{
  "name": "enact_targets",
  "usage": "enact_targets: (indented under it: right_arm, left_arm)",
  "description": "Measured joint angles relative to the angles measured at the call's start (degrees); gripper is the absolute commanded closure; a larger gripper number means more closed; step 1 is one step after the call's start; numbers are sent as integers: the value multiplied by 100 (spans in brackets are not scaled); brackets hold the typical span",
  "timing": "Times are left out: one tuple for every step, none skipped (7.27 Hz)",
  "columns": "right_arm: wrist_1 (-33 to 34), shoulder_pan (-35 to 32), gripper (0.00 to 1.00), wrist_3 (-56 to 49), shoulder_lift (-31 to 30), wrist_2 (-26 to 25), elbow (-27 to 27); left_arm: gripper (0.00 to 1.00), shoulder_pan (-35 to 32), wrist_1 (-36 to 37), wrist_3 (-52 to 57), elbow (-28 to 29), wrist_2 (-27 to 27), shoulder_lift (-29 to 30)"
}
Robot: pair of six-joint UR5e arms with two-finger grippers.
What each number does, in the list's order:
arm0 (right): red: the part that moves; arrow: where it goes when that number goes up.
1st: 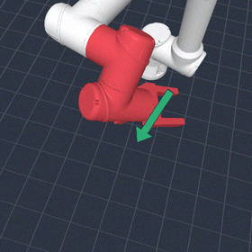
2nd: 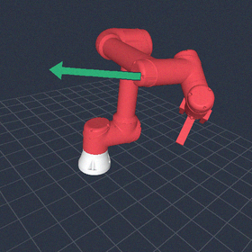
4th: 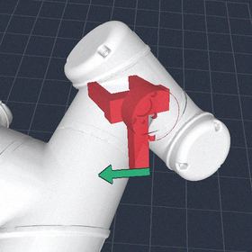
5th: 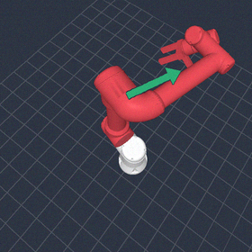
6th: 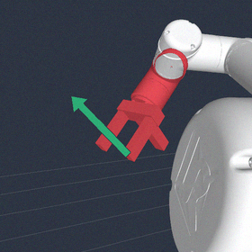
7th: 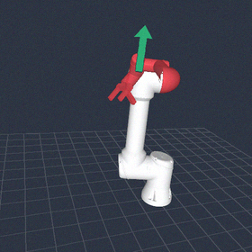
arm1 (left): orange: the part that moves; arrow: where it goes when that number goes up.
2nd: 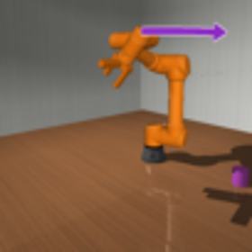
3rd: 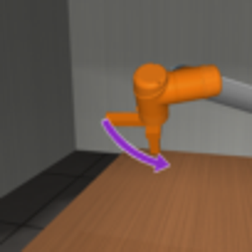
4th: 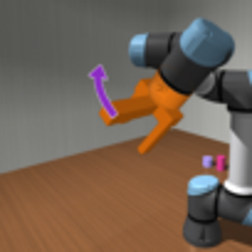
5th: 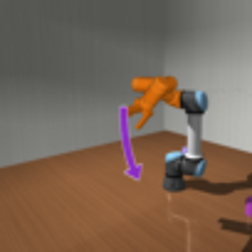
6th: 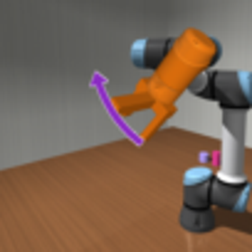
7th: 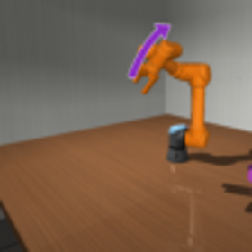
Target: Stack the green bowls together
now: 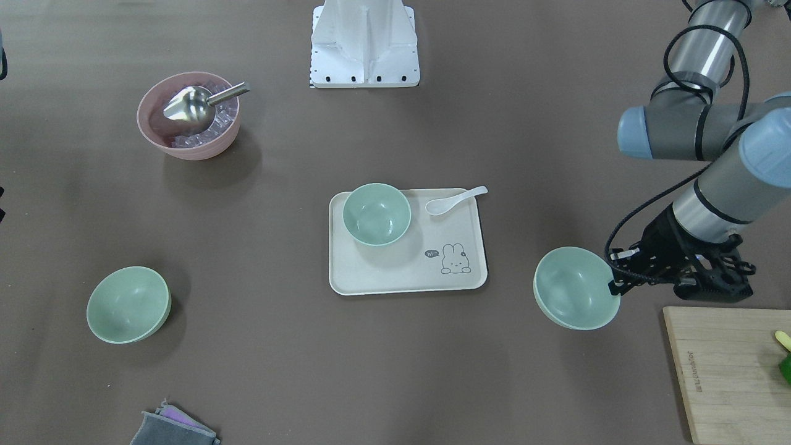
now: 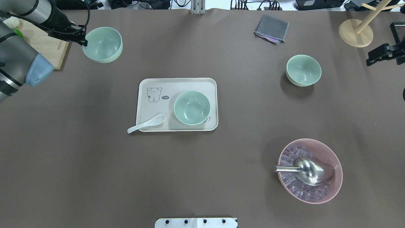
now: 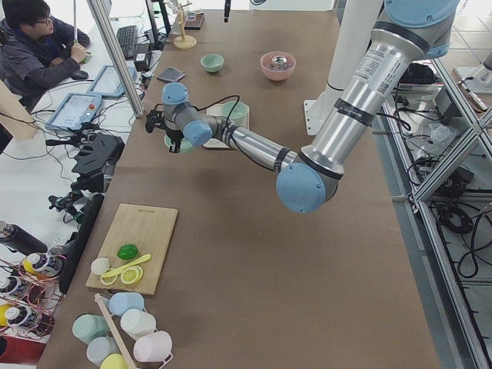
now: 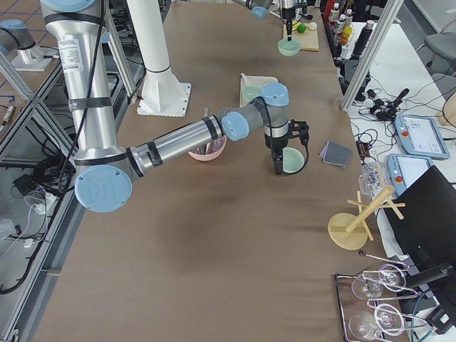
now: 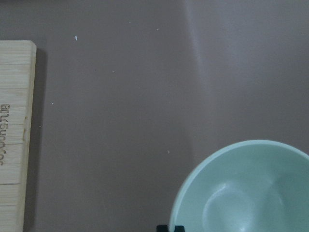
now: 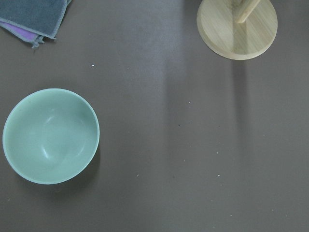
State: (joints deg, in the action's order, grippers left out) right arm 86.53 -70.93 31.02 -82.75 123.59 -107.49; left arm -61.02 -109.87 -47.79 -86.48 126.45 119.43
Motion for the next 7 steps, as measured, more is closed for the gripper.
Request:
enact_targets:
  right_arm:
    - [-14,3,1,2,-2,4,-5]
    - [-30,6,1,6,-4,5,-7]
    - [-36,7,1,8,-4,2,-8]
    - [-39,9,1,9,-5,0,-8]
    - [-40,9,1,9,-4,-1,-11]
    - [-40,9,1,9,-4,-3,-14]
    - [-40,9,1,9,-4,-7,-15]
  left_arm:
    - [100,330,296,-503,-496,-75,-2]
    - [100,803,452,-1153,-890,-269,21]
    - [100,1302,562,-1680,-1090,-573,105]
    - [100,1719,841,-2060,-1167,-888,310]
    - [100,1991,1246,-2311,-1214,-1096,542]
    - [100,2244,1535,-2538,-1240,-1276,728]
    - [100,2507,1668,-2768,-1228,-1457,887]
